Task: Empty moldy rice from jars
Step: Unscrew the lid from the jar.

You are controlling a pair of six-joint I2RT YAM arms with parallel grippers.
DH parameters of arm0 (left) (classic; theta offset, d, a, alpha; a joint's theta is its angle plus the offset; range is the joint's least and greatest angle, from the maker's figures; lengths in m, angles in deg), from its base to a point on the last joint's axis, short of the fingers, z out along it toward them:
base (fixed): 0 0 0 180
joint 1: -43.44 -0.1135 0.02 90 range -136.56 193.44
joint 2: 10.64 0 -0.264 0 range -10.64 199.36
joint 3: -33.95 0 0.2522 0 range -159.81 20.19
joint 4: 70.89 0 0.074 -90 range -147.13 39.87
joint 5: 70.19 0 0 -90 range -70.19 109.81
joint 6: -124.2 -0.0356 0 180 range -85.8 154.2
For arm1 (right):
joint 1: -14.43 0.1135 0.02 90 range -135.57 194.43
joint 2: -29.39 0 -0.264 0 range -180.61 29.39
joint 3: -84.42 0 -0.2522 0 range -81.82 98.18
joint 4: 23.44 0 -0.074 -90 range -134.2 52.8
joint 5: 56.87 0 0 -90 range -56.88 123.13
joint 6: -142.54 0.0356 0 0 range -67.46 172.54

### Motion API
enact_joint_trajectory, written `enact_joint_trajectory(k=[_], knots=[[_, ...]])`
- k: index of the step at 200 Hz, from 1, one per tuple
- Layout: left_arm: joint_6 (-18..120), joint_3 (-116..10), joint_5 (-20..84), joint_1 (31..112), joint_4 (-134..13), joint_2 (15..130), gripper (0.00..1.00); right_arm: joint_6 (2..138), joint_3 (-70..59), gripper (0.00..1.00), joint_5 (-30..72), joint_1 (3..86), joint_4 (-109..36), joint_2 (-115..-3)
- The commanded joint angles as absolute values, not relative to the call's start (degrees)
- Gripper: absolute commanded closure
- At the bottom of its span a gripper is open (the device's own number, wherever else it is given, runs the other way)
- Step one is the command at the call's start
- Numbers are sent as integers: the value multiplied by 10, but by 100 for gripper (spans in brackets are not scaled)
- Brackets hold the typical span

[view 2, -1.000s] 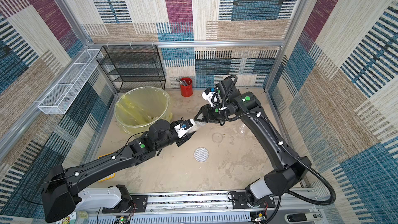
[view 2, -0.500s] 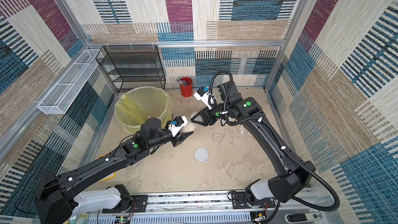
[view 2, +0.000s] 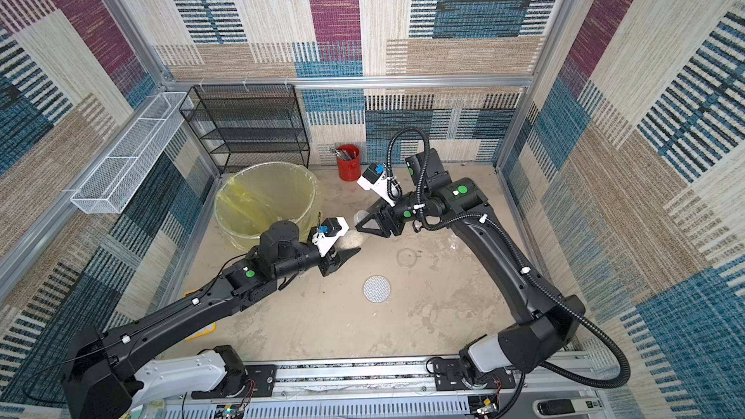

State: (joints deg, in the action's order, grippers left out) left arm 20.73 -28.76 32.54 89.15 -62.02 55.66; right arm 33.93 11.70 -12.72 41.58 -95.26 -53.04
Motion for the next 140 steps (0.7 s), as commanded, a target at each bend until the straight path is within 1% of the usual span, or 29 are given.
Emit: enact_joint_trajectory(k=[1,18,29,84,98,112,129,140], knots=[[204,-285,356,890,-644,546,86,309,114,45,-140,417,-913,-517],[206,-279,351,888,-650,542,86,311,107,45,-146,417,-906,-512],[208,-276,351,888,-655,540,87,319,103,39,-144,417,-897,-510],[211,-278,344,887,-667,547,87,343,105,35,-155,417,-896,-515],[211,-278,341,887,-669,547,88,347,101,27,-152,417,-896,-512],[210,-279,340,887,-667,546,88,361,91,26,-139,417,-878,-502],[209,-278,337,887,-665,543,88,388,75,17,-117,417,-844,-479],[208,-277,335,887,-665,542,88,400,68,15,-109,417,-826,-465]])
